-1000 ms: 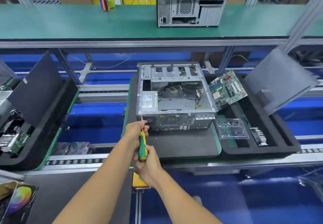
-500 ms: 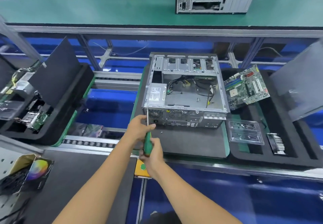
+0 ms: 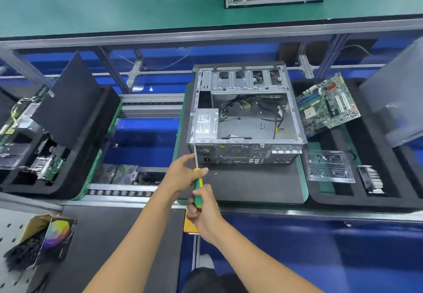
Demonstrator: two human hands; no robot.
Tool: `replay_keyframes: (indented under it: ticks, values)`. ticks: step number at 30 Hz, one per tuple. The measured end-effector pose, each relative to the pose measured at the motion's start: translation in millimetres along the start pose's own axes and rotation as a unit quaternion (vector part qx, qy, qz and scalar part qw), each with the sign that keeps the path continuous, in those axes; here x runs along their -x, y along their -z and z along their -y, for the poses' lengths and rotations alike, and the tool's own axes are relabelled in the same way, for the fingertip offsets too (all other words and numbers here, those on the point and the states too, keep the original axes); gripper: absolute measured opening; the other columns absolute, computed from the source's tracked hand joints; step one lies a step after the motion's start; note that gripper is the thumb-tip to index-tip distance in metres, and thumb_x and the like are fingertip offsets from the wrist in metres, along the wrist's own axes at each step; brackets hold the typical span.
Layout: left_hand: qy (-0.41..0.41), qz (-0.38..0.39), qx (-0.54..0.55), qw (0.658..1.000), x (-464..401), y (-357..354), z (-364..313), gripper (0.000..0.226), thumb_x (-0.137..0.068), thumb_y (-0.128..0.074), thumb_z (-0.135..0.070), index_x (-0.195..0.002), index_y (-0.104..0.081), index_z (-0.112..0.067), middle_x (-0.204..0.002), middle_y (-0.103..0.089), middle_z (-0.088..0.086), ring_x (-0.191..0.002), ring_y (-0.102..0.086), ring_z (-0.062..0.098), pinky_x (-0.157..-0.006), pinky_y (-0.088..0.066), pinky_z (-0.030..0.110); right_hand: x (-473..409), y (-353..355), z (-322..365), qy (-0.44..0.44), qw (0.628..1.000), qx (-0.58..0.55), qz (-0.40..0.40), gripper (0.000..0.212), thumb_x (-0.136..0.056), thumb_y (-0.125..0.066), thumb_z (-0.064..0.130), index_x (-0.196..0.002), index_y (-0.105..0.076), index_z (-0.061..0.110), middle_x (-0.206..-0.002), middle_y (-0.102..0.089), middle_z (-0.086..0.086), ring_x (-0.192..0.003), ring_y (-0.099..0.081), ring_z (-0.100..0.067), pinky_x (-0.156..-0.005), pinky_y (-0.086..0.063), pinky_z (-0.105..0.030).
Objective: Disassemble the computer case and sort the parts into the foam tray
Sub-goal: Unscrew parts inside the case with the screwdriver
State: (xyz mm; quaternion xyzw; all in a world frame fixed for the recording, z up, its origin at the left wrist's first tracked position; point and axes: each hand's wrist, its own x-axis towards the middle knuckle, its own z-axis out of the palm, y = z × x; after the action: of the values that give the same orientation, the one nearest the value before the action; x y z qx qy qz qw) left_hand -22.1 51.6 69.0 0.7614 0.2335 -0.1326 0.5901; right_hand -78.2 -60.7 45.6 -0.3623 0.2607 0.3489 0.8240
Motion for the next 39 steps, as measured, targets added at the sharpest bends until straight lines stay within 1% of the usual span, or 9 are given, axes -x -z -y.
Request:
replay_keyframes:
  ticks: [6, 11, 14, 18, 23, 28, 32, 35, 39]
  values:
    - [0.009, 0.072, 0.103, 0.992, 8.9, 9.0, -3.9, 0.025, -0.106, -0.051, -0.007, -0.131, -0.051, -0.011, -0.104, -0.077, 0.014, -0.086, -0.076, 0.024, -0.073, -0.052, 0.037, -2.5, -1.1, 11.5, -0.017, 0.999, -0.015, 0.041, 0.031, -0.1, -0.035, 0.026, -0.098, -0.059, 0.006, -0.07, -0.056, -0.008, -0.047, -0.038, -0.013, -0.046, -0.028, -0.023]
    - [0.004, 0.074, 0.003, 0.997, 13.7, 10.5, -0.2, 0.043, -0.091, -0.077, -0.033, -0.128, -0.055, -0.031, -0.081, -0.072, 0.006, -0.058, -0.066, 0.012, -0.055, -0.051, 0.026, -4.6, -11.0, 6.4, 0.007, 1.0, 0.022, 0.003, 0.026, -0.098, -0.043, 0.01, -0.119, -0.058, 0.013, -0.076, -0.058, -0.007, -0.055, -0.051, -0.012, -0.05, -0.04, -0.022]
    - [0.004, 0.069, 0.03, 0.997, 12.1, 15.7, 2.7, 0.055, -0.088, -0.081, -0.025, -0.134, -0.052, -0.031, -0.095, -0.075, 0.02, -0.067, -0.068, 0.017, -0.064, -0.057, 0.028, -2.4, -13.0, 10.3, 0.001, 1.0, 0.027, 0.012, 0.021, -0.096, -0.045, 0.014, -0.11, -0.06, 0.013, -0.08, -0.057, -0.006, -0.057, -0.051, -0.013, -0.049, -0.039, -0.022]
    - [0.045, 0.101, 0.144, 0.983, 12.4, 18.0, 2.7, 0.035, -0.102, -0.06, -0.009, -0.136, -0.052, -0.01, -0.11, -0.077, 0.011, -0.092, -0.075, 0.02, -0.081, -0.061, 0.04, -2.2, -10.9, 16.6, -0.037, 0.998, 0.05, 0.029, 0.042, -0.1, -0.033, 0.034, -0.094, -0.067, 0.01, -0.073, -0.062, -0.008, -0.052, -0.049, -0.015, -0.045, -0.036, -0.022]
    - [0.028, 0.092, 0.097, 0.991, 16.5, 14.8, 1.0, 0.026, -0.101, -0.064, -0.033, -0.125, -0.061, -0.024, -0.116, -0.071, 0.009, -0.052, -0.056, 0.009, -0.044, -0.043, 0.021, -5.6, -19.8, 14.0, -0.001, 0.999, 0.049, -0.005, 0.03, -0.103, -0.044, 0.03, -0.098, -0.064, 0.008, -0.071, -0.063, -0.007, -0.053, -0.054, -0.016, -0.05, -0.044, -0.025]
    - [-0.003, 0.032, 0.062, 0.998, 14.1, 16.7, 1.9, 0.045, -0.085, -0.084, -0.03, -0.125, -0.064, -0.028, -0.096, -0.075, 0.014, -0.067, -0.07, 0.009, -0.068, -0.057, 0.025, -8.9, -23.6, 6.9, 0.014, 0.998, 0.047, -0.027, 0.028, -0.095, -0.051, 0.021, -0.113, -0.069, 0.009, -0.069, -0.057, -0.001, -0.056, -0.053, -0.01, -0.051, -0.047, -0.024]
    - [0.008, 0.07, 0.113, 0.991, 10.5, 25.0, 3.7, 0.041, -0.102, -0.063, -0.015, -0.141, -0.051, -0.013, -0.105, -0.079, 0.01, -0.08, -0.062, 0.017, -0.084, -0.054, 0.029, -4.8, -19.3, 13.0, -0.015, 1.0, 0.018, 0.016, 0.03, -0.097, -0.039, 0.031, -0.093, -0.062, 0.012, -0.071, -0.058, -0.003, -0.052, -0.047, -0.011, -0.043, -0.037, -0.02]
    - [0.013, 0.084, 0.131, 0.988, 13.8, 23.5, 4.9, 0.027, -0.108, -0.051, -0.019, -0.133, -0.054, -0.01, -0.109, -0.078, 0.007, -0.069, -0.056, 0.011, -0.073, -0.05, 0.028, -2.4, -20.3, 13.7, -0.012, 0.999, 0.05, 0.011, 0.032, -0.101, -0.035, 0.03, -0.092, -0.059, 0.012, -0.07, -0.057, -0.005, -0.048, -0.044, -0.013, -0.043, -0.033, -0.021]
    - [0.018, 0.045, 0.045, 0.998, 18.5, 13.6, -1.3, 0.042, -0.089, -0.077, -0.045, -0.12, -0.057, -0.024, -0.094, -0.068, 0.008, -0.05, -0.058, 0.008, -0.046, -0.047, 0.026, -3.8, -29.4, 8.6, 0.015, 0.997, 0.073, -0.026, 0.027, -0.102, -0.046, 0.027, -0.099, -0.07, 0.015, -0.072, -0.062, -0.005, -0.057, -0.059, -0.012, -0.054, -0.052, -0.024]
